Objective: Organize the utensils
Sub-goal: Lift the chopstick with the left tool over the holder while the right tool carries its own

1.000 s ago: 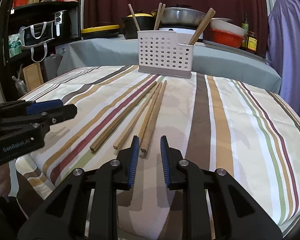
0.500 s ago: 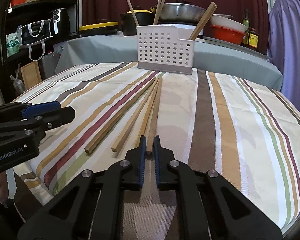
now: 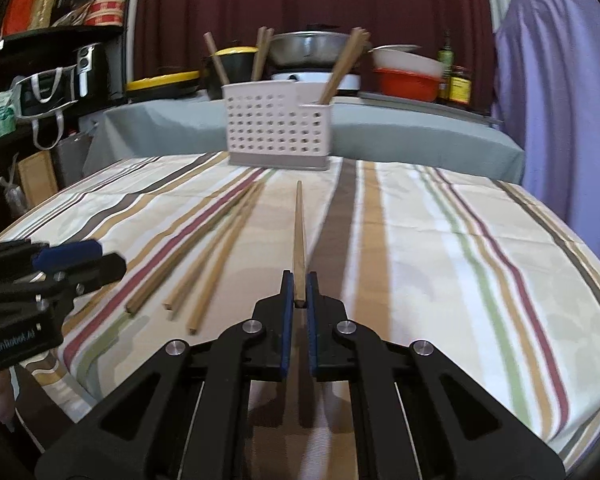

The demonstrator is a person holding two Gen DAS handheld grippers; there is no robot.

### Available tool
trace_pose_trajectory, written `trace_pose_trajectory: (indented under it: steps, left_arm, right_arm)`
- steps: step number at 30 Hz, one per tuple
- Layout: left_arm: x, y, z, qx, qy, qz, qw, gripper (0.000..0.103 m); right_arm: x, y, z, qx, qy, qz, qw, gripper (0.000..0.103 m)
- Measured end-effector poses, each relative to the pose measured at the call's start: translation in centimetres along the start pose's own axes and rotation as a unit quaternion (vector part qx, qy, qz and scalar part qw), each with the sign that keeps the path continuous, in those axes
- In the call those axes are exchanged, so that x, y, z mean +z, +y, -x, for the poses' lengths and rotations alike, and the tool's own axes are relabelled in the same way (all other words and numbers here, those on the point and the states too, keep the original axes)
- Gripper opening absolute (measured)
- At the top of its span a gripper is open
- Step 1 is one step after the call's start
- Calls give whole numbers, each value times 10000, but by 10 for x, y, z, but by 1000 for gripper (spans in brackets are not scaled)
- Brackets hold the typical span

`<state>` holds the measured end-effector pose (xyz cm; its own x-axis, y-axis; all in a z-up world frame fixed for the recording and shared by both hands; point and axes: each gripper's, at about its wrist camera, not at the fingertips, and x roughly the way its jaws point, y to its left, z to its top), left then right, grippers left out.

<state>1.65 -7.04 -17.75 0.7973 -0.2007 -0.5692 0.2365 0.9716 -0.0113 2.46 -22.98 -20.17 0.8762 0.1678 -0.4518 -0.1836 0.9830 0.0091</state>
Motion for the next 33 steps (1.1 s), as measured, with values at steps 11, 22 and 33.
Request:
trace_pose_trajectory:
  steps: [11,22,33]
  left_arm:
    - [-9,-14,-17,72,390,-76,9992,27]
    - [-9,-10,-17,171,332,7,9993,8]
    - [2,3,7,340,-242,47,9991,7]
  right_arm:
    - [-7,-22,7,-17,-75,-275,9996,7]
    - [-8,-22,9,18,-97,-304,9995,7]
    - [5,-18,23,-90,-342,-143,9993,7]
